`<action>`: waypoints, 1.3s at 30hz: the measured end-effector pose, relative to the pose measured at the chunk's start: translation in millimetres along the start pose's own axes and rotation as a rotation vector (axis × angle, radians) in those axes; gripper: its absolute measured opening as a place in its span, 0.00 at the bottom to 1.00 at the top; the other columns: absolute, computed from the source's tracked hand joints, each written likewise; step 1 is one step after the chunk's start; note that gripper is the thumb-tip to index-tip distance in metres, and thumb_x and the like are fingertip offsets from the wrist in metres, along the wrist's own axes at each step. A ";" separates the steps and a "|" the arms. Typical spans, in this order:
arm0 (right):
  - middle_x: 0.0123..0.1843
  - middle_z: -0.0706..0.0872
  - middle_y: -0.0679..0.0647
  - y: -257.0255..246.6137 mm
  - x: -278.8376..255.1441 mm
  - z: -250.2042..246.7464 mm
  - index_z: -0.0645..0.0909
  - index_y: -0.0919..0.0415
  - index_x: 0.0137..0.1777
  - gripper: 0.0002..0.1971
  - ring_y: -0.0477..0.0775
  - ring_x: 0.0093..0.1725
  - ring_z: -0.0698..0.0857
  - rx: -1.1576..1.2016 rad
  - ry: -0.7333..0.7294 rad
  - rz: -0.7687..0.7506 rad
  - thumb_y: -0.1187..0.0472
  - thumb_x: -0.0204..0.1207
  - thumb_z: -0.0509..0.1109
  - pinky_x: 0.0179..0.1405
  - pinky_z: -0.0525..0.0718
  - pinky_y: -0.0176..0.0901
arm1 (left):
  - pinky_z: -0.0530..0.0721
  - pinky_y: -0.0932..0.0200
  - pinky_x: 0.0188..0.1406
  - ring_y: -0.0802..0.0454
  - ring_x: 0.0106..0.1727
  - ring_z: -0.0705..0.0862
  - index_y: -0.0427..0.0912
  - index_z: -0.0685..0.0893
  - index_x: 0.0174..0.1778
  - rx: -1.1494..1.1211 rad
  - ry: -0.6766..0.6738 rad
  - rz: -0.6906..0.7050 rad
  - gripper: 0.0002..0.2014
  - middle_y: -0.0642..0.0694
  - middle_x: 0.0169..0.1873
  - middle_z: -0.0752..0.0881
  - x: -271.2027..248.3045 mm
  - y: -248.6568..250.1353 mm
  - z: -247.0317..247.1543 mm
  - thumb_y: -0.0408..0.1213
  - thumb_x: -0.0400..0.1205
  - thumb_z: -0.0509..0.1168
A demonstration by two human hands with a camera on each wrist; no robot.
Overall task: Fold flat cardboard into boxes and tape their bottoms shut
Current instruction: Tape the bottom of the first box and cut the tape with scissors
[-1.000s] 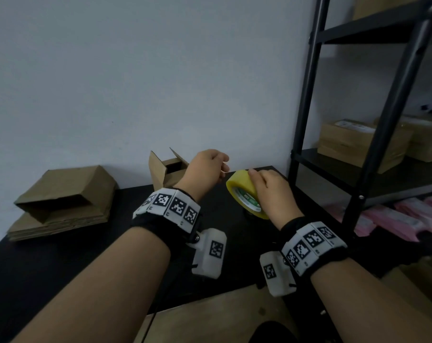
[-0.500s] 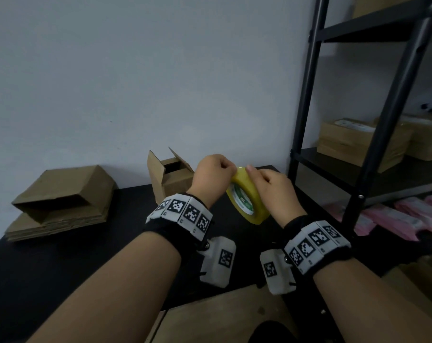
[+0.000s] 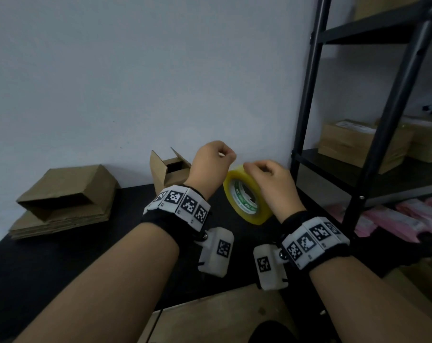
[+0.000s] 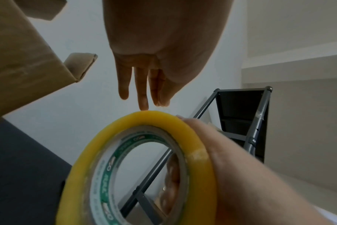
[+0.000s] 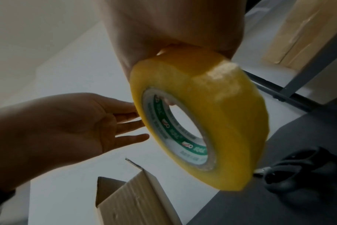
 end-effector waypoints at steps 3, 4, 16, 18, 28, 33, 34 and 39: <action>0.46 0.87 0.42 -8.4 2.7 0.9 0.87 0.52 0.50 0.12 0.40 0.47 0.84 -0.040 0.008 -0.020 0.45 0.75 0.72 0.46 0.80 0.37 | 0.76 0.59 0.36 0.57 0.34 0.79 0.47 0.81 0.37 0.015 0.011 0.059 0.07 0.53 0.35 0.83 -1.9 7.5 -4.8 0.36 0.81 0.67; 0.46 0.87 0.42 -10.3 3.3 1.3 0.87 0.51 0.49 0.11 0.39 0.47 0.84 -0.048 0.007 -0.021 0.45 0.75 0.72 0.46 0.79 0.37 | 0.77 0.60 0.40 0.56 0.39 0.80 0.46 0.81 0.38 0.027 0.012 0.085 0.06 0.52 0.37 0.83 -3.1 9.6 -6.1 0.36 0.81 0.67; 0.37 0.88 0.42 -22.7 2.0 12.8 0.88 0.50 0.37 0.08 0.42 0.42 0.86 -0.005 -0.039 0.006 0.53 0.76 0.72 0.45 0.83 0.40 | 0.76 0.63 0.51 0.55 0.48 0.81 0.43 0.83 0.41 0.023 0.014 0.125 0.03 0.52 0.42 0.84 -9.1 13.1 -17.1 0.34 0.81 0.67; 0.38 0.89 0.48 -19.0 1.0 16.6 0.89 0.53 0.37 0.09 0.47 0.42 0.87 0.011 -0.054 0.052 0.52 0.76 0.72 0.48 0.85 0.45 | 0.76 0.64 0.48 0.55 0.47 0.81 0.42 0.84 0.42 0.011 0.043 0.112 0.03 0.51 0.42 0.84 -9.7 11.5 -21.6 0.35 0.81 0.67; 0.50 0.89 0.46 -6.5 -6.2 19.2 0.88 0.54 0.56 0.15 0.44 0.50 0.85 -0.060 -0.062 0.038 0.45 0.79 0.70 0.51 0.82 0.41 | 0.80 0.65 0.46 0.57 0.46 0.84 0.44 0.88 0.42 0.072 0.053 0.132 0.04 0.53 0.41 0.87 -4.1 16.9 -35.5 0.39 0.79 0.70; 0.42 0.87 0.50 -10.1 -5.5 18.8 0.87 0.56 0.46 0.09 0.48 0.44 0.85 -0.044 -0.054 0.045 0.50 0.77 0.73 0.46 0.84 0.43 | 0.83 0.59 0.53 0.61 0.48 0.84 0.47 0.90 0.39 0.071 0.080 0.174 0.02 0.56 0.42 0.88 -4.4 13.9 -44.6 0.39 0.77 0.74; 0.41 0.86 0.51 -11.4 -4.7 18.6 0.86 0.57 0.46 0.09 0.49 0.42 0.85 -0.026 -0.044 0.043 0.52 0.77 0.74 0.45 0.84 0.44 | 0.84 0.58 0.51 0.63 0.47 0.84 0.47 0.91 0.39 0.070 0.091 0.173 0.02 0.57 0.42 0.88 -4.7 13.1 -47.7 0.40 0.76 0.74; 0.39 0.86 0.54 -21.7 -3.9 26.4 0.85 0.60 0.44 0.07 0.51 0.40 0.85 -0.045 -0.075 0.017 0.56 0.77 0.74 0.40 0.84 0.44 | 0.76 0.75 0.45 0.68 0.50 0.80 0.51 0.93 0.44 0.138 0.135 0.148 0.05 0.59 0.54 0.87 -6.2 6.8 -60.1 0.45 0.76 0.74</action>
Point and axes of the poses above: each hand's wrist, its own x-axis towards the middle knuckle, its own z-axis out of the palm, y = z × x, the point moved 10 cm from there along x, towards the middle knuckle
